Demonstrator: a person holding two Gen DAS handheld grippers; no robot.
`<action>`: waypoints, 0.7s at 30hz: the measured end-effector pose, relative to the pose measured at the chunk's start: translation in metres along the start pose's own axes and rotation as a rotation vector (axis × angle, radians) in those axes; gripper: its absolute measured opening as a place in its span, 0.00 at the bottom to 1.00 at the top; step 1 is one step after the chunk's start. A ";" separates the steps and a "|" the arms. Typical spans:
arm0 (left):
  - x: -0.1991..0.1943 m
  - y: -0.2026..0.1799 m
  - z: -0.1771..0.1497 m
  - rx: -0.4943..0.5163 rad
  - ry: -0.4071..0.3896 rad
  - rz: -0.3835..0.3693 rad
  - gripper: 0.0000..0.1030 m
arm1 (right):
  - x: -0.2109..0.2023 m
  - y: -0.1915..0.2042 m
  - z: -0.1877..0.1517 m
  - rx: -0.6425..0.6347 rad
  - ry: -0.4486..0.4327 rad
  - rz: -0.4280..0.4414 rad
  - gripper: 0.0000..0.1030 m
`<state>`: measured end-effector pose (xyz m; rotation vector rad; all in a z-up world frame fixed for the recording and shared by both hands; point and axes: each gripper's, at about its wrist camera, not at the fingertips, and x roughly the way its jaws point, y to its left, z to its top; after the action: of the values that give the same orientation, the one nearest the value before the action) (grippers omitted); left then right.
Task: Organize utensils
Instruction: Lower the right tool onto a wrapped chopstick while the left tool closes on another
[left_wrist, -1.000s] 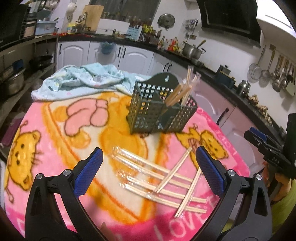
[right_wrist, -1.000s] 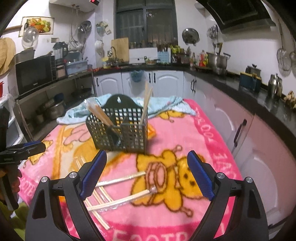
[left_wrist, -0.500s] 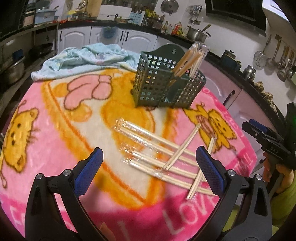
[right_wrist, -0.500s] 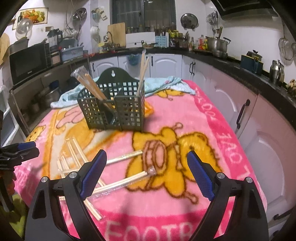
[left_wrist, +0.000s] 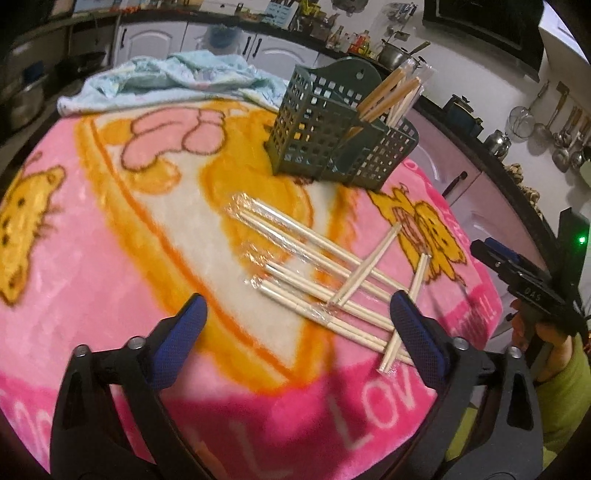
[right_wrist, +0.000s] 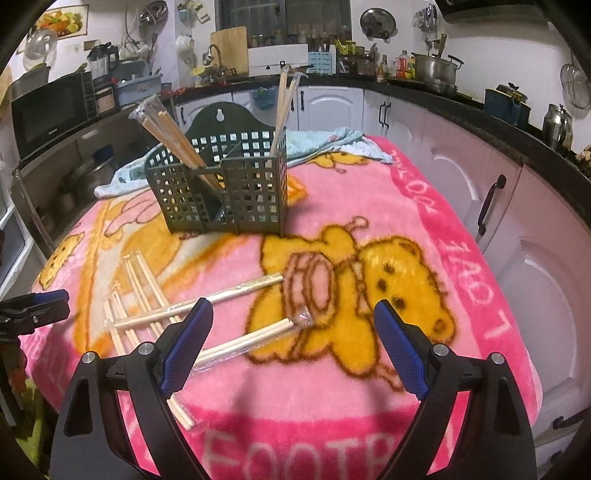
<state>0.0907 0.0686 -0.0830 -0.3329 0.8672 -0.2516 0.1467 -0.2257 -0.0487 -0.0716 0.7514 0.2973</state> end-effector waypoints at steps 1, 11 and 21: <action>0.003 0.001 -0.001 -0.009 0.017 -0.011 0.74 | 0.002 0.000 -0.001 0.001 0.006 0.003 0.83; 0.026 0.022 -0.002 -0.139 0.074 -0.057 0.49 | 0.017 0.000 -0.006 0.000 0.055 0.001 0.83; 0.037 0.031 0.005 -0.160 0.058 -0.055 0.32 | 0.038 -0.009 -0.012 0.058 0.119 0.023 0.78</action>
<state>0.1197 0.0847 -0.1178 -0.5014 0.9387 -0.2440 0.1677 -0.2277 -0.0833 -0.0263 0.8789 0.2950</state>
